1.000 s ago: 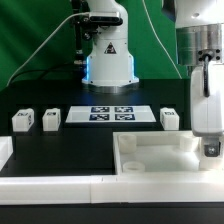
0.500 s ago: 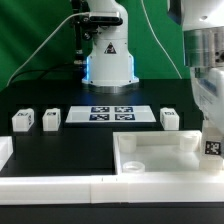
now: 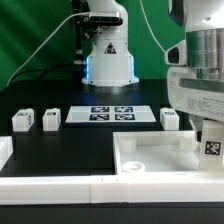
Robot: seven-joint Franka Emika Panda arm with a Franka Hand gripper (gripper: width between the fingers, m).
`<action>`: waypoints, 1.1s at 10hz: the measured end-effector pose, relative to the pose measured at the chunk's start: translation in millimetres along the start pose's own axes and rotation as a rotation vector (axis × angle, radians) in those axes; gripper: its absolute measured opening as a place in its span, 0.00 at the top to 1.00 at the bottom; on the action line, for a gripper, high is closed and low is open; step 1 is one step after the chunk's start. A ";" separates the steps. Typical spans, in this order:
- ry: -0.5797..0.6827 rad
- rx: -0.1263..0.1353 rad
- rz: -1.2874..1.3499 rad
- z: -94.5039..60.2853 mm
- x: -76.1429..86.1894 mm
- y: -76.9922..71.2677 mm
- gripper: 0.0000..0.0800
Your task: Assemble one leg
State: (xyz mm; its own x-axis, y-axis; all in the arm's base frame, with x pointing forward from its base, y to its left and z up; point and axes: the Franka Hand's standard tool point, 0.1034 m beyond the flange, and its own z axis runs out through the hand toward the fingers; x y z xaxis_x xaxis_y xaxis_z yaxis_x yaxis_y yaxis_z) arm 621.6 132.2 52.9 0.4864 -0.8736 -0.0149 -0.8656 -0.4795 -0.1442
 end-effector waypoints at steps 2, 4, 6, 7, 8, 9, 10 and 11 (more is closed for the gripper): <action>-0.004 -0.002 -0.048 -0.3 -1.9 -0.6 0.19; -0.004 -0.003 -0.049 0.0 -1.9 -0.4 0.19; -0.004 -0.003 -0.049 0.1 -1.9 -0.4 0.19; -0.004 -0.003 -0.048 0.1 -1.8 -0.3 0.19; -0.004 -0.003 -0.048 0.1 -1.8 -0.3 0.19; -0.004 -0.003 -0.048 0.1 -1.8 -0.3 0.19; -0.004 -0.003 -0.048 0.1 -1.8 -0.3 0.19; -0.004 -0.003 -0.048 0.1 -1.8 -0.3 0.19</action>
Offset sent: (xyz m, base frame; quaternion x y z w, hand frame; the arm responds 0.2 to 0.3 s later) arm 0.0000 0.0000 0.0000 0.0000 0.0000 0.0000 1.0000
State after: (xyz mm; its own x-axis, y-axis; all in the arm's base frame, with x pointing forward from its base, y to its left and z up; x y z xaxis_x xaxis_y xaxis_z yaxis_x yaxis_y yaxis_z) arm 621.0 134.0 52.9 0.5282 -0.8491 -0.0114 -0.8414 -0.5215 -0.1418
